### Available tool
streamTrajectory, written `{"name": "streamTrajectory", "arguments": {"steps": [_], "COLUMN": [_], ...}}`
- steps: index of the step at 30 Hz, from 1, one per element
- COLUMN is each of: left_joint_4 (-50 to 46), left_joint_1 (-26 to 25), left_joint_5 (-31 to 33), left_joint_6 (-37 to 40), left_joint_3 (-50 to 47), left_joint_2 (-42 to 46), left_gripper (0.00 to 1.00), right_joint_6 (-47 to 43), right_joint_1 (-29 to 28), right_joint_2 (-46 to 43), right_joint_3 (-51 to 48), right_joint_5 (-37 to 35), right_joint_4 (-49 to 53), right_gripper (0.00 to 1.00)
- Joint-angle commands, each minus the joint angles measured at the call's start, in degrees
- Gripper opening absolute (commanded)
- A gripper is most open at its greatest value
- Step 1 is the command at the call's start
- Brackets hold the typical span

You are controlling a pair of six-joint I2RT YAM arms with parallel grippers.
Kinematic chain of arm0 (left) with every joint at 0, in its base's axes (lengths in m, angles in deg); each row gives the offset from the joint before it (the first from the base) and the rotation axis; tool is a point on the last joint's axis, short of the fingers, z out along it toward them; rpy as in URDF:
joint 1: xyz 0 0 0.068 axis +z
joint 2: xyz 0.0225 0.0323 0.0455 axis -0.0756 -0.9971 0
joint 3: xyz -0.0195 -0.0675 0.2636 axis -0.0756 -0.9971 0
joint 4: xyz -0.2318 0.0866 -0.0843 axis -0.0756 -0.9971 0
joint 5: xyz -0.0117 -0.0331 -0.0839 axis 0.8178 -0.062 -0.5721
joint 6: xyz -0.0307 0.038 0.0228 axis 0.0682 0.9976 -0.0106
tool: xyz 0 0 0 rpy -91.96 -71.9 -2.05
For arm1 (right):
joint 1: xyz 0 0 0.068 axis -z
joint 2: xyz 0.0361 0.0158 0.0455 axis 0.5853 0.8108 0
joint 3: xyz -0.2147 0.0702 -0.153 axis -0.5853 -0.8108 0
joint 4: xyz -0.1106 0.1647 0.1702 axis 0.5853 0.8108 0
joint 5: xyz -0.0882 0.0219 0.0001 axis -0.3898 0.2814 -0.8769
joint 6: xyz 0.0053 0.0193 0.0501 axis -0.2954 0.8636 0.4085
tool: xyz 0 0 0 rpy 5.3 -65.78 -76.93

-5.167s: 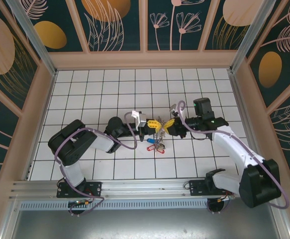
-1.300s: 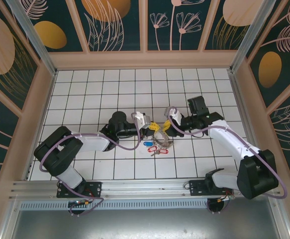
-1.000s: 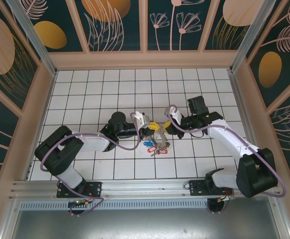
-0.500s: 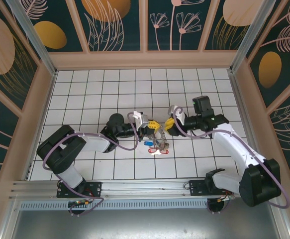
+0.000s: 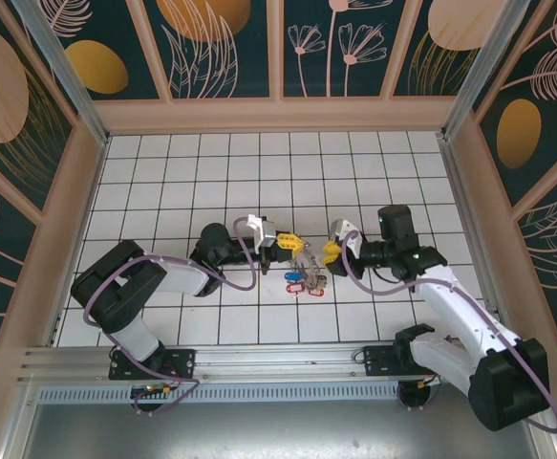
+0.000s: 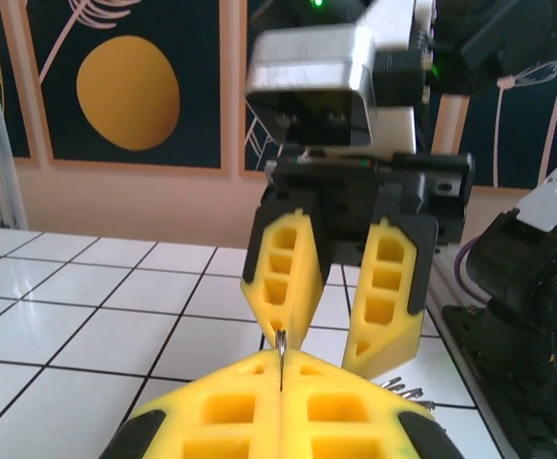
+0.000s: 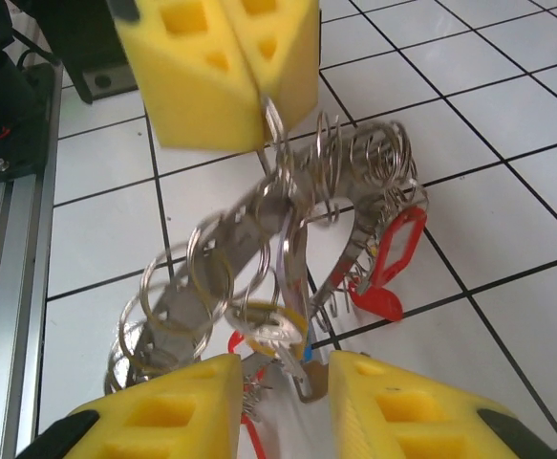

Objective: Put the keys on the keyring

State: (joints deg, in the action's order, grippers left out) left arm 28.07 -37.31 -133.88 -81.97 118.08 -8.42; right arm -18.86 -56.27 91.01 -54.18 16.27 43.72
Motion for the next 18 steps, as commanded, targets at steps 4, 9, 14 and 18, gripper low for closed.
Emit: {"name": "streamTrajectory", "arguments": {"steps": [4,9,14,18], "left_joint_4": [9.6,11.7,11.3,11.5], "left_joint_1": [0.9,1.3,1.5,1.7], "left_joint_5": [-4.0,-5.5,-5.9,-8.4], "left_joint_6": [-4.0,-5.7,-6.0,-6.3], "left_joint_3": [0.1,0.3,1.6,2.8], "left_joint_2": [1.6,2.1,1.9,1.7], "left_gripper": [0.0,0.0,0.0,0.0], "right_joint_6": [2.4,-0.9,1.5,2.1], "right_joint_1": [-2.8,-3.7,-9.7,-10.0], "right_joint_2": [-2.0,-2.1,-3.6,-5.0], "right_joint_3": [-2.7,-1.1,-1.5,-2.8], "right_joint_5": [-1.9,4.7,0.1,-0.6], "right_joint_4": [-11.1,-10.0,-13.6,-14.2], "right_gripper": [0.31,0.47,0.46,0.47]}}
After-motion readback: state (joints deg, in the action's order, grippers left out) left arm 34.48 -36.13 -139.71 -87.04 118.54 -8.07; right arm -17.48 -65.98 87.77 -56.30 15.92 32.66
